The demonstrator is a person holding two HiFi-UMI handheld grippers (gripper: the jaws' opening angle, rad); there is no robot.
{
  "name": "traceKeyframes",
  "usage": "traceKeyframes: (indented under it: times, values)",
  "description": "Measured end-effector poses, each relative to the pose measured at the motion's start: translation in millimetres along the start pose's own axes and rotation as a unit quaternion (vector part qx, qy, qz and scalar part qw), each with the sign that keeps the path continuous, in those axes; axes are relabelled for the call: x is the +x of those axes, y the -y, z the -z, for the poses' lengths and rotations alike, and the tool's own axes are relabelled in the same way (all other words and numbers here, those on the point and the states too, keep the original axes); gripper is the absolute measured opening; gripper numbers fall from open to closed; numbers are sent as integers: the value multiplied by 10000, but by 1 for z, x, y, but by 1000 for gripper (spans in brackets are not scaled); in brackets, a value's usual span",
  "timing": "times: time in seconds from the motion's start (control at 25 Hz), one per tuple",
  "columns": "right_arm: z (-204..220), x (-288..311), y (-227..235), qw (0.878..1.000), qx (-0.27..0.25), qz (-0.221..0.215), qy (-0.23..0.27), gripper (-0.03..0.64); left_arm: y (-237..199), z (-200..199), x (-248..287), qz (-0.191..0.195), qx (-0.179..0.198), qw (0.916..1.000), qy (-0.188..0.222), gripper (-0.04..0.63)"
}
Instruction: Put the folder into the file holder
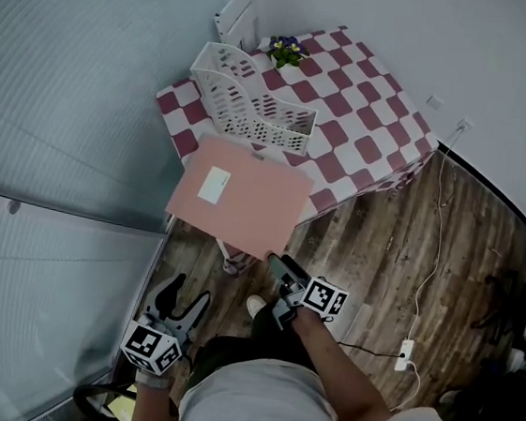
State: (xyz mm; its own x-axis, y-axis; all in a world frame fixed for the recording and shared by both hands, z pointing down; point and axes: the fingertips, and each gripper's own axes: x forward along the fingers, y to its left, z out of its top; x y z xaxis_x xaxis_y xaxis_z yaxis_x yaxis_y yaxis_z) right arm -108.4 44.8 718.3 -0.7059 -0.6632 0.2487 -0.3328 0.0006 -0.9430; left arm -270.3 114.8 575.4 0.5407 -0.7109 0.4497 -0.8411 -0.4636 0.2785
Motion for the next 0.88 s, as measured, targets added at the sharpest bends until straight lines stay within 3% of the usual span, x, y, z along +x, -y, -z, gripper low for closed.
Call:
traceKeyframes:
  times: [0.2,0.4,0.6,0.88]
  values:
    - [0,14,-2,9983,474,-334,29,320,-4,10,-6,-147,-113,9998,-66,239]
    - [1,21,-1,9981,511,-345,-37,319,0,16,-4,-178,-156,9997,-104,239]
    - [-2,16,-2,9986,401,-266,-228,304,8,15,-1,-196,-182,9996,-56,239]
    - [-40,-8,-21,9999,9,-126,-22,299,24,2,6,-188,-198,9996,120,239]
